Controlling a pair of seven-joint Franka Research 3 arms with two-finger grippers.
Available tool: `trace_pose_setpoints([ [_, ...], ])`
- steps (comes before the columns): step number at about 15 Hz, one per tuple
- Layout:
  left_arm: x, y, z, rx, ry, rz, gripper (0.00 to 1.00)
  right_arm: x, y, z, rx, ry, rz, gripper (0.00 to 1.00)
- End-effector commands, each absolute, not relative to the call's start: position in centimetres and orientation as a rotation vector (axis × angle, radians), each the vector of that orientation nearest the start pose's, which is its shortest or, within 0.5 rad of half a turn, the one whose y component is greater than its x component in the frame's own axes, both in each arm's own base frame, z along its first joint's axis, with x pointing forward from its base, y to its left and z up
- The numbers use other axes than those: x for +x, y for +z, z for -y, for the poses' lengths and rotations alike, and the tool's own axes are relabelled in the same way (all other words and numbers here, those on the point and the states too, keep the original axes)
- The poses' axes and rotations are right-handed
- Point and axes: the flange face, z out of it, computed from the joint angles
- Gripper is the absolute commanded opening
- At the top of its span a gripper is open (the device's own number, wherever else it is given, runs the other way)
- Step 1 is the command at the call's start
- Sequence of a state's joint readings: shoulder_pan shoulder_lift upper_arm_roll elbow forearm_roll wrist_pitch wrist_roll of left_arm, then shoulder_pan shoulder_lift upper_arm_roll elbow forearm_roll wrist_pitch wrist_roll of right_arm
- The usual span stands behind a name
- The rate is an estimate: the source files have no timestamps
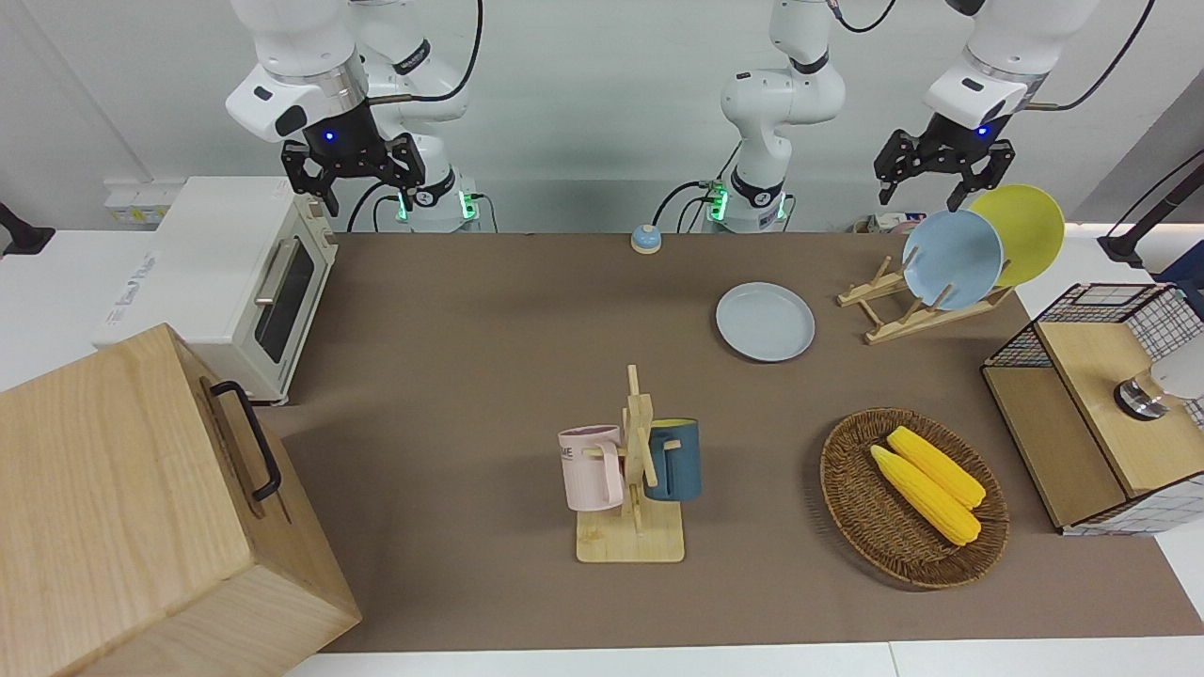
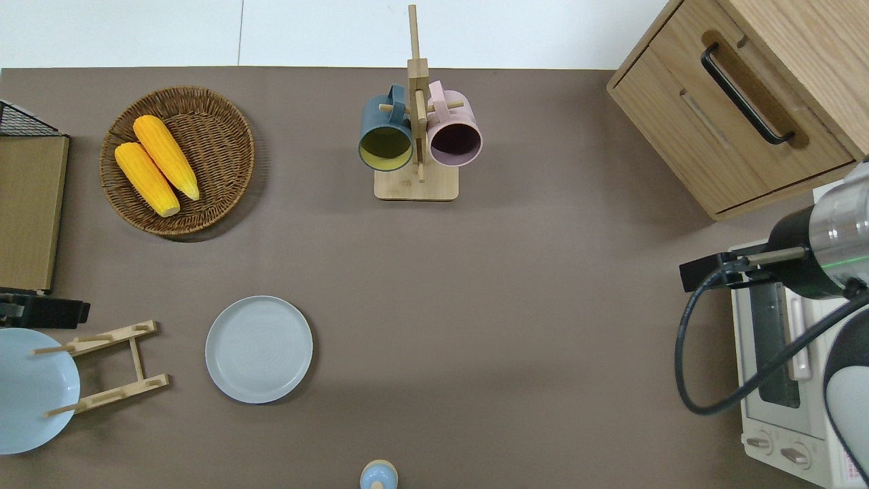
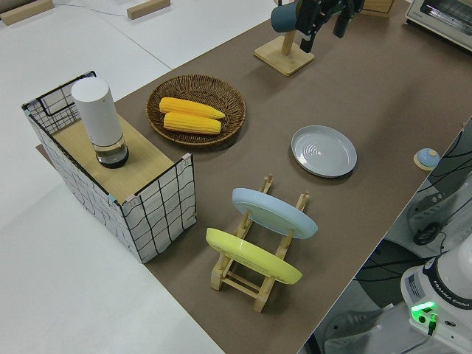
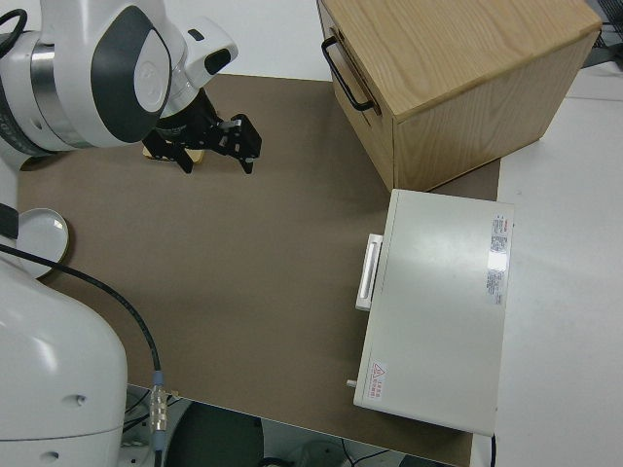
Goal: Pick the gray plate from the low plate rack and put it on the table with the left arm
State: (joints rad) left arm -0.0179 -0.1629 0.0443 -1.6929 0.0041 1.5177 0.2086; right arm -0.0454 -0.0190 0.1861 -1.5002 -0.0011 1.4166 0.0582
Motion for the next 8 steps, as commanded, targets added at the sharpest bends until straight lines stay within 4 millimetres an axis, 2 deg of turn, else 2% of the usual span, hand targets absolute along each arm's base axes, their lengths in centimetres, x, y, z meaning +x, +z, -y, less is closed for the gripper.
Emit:
trace_pose_setpoints([
  [1,50.24,64.65,-2.14,-3.157,0.021,-0.28,0.99,52.5,65.74,-7.46,-3.139,0.109,0.127,0.987],
  [8,50.14,64.49,-1.46,-3.15,0.042,-0.291,1.0,52.5,65.74,-7.46,-3.139,0.109,0.127,0.987],
])
